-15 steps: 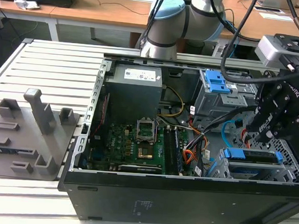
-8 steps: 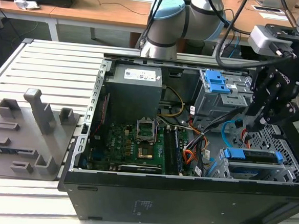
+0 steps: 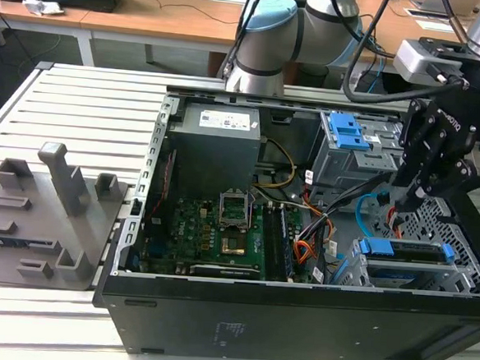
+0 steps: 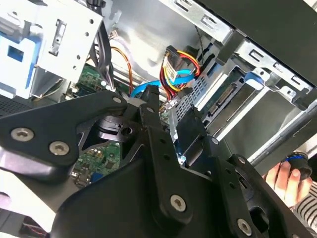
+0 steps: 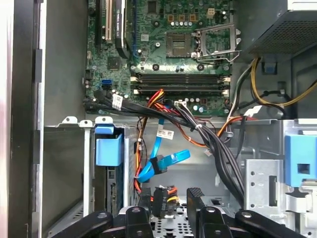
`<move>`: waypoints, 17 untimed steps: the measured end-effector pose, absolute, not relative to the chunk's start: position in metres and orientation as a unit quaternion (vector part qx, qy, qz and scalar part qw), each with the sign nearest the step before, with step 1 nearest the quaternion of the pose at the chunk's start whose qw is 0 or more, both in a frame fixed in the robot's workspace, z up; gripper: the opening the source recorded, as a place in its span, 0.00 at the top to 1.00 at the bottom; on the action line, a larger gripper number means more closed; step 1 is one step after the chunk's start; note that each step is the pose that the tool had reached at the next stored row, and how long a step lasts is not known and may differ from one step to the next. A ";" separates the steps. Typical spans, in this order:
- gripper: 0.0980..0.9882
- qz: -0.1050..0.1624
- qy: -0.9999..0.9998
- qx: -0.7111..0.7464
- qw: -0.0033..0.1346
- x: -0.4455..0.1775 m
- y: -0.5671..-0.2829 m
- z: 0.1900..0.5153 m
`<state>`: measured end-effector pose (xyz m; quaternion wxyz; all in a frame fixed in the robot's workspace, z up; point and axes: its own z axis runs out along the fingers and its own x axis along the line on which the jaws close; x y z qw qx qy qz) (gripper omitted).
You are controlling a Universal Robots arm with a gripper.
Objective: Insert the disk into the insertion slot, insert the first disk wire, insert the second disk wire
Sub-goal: 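Insert the first disk wire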
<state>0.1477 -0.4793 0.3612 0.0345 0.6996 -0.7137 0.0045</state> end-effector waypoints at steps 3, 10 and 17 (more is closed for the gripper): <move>0.63 0.005 -0.714 0.699 0.035 0.148 -0.480 0.354; 0.65 0.005 -0.714 0.699 0.035 0.148 -0.481 0.350; 0.93 0.005 -0.714 0.699 0.035 0.148 -0.481 0.350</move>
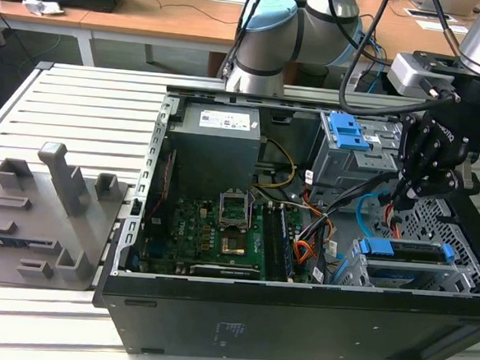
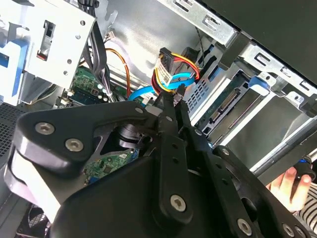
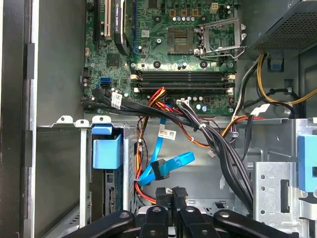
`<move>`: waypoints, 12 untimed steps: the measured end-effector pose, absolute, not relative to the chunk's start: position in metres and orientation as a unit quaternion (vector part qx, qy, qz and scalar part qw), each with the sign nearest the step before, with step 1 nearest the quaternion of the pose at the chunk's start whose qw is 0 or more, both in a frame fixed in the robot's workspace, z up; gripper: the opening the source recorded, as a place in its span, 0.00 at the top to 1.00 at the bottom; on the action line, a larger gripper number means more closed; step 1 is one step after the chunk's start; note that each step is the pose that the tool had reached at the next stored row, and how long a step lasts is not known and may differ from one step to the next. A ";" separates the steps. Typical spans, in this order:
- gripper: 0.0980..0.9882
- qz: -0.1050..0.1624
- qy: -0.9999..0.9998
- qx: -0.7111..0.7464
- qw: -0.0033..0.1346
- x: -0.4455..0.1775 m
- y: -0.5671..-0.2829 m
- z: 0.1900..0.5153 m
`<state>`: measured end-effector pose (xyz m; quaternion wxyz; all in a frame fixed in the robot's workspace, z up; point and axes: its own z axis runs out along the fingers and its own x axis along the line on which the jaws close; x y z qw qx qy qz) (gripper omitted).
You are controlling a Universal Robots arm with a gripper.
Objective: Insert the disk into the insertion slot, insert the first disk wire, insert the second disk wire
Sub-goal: 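Insert the first disk wire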
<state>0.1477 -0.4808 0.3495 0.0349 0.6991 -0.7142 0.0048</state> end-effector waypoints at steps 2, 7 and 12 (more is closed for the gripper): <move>0.93 0.005 -0.714 0.699 0.035 0.148 -0.481 0.349; 0.93 0.004 -0.714 0.699 0.035 0.152 -0.481 0.349; 0.93 0.004 -0.714 0.699 0.035 0.153 -0.499 0.349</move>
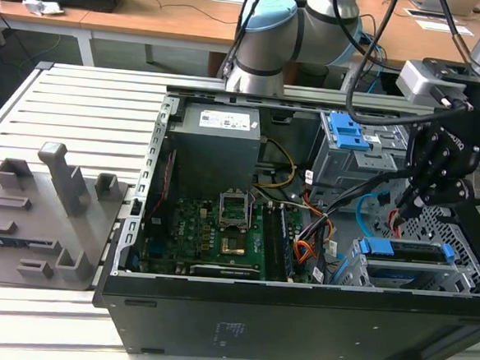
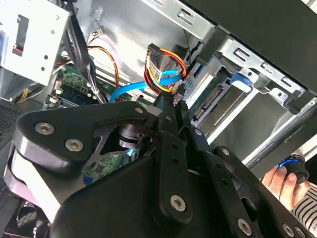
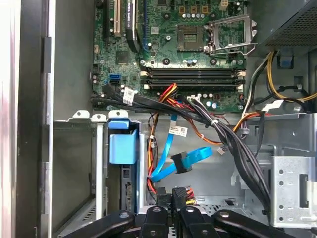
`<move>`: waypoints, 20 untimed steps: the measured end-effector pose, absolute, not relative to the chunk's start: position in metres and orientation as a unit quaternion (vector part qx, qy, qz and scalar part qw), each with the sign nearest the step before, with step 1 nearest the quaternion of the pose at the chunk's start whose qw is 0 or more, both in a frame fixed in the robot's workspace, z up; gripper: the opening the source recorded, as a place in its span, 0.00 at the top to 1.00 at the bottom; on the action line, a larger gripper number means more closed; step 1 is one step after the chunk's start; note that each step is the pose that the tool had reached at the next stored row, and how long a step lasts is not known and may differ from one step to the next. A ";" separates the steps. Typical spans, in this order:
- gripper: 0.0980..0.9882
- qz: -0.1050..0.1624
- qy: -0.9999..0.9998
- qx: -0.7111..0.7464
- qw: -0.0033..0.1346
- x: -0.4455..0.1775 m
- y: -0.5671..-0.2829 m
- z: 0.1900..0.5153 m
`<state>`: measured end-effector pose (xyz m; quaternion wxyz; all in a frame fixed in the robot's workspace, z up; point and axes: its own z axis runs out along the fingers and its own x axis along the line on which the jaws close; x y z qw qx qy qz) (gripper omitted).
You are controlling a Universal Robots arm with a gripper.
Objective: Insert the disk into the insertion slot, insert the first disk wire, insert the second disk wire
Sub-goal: 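Insert the first disk wire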
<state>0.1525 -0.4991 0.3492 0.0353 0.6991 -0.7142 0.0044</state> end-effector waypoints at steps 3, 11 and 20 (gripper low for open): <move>0.93 0.004 -0.714 0.699 0.035 0.153 -0.513 0.349; 0.93 0.004 -0.714 0.699 0.035 0.158 -0.528 0.348; 0.93 0.000 -0.714 0.699 0.032 0.162 -0.533 0.341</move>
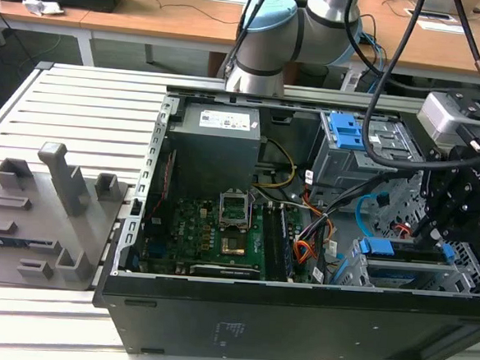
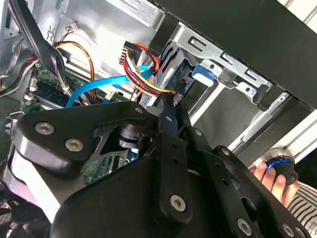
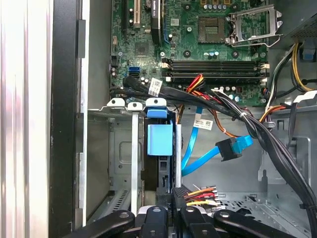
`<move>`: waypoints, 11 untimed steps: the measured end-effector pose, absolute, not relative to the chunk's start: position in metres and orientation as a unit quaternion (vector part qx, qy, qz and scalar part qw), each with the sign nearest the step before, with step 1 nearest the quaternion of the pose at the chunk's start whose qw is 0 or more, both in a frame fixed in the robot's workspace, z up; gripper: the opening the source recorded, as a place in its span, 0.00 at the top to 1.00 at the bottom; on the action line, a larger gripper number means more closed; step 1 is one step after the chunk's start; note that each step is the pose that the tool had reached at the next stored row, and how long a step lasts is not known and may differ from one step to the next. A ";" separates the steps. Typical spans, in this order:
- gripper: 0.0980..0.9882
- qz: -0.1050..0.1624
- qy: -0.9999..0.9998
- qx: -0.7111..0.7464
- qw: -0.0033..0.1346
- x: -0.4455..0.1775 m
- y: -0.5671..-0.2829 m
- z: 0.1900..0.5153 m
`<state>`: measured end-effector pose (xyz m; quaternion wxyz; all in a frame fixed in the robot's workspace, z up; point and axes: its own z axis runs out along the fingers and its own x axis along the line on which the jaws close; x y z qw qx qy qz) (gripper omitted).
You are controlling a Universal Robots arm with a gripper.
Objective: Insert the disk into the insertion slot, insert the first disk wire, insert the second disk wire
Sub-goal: 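Insert the first disk wire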
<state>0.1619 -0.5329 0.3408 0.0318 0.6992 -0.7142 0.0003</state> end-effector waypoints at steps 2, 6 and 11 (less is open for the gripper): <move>0.93 0.000 -0.714 0.699 0.032 0.164 -0.535 0.338; 0.93 0.000 -0.714 0.699 0.032 0.164 -0.536 0.334; 0.85 0.000 -0.714 0.699 0.032 0.164 -0.536 0.334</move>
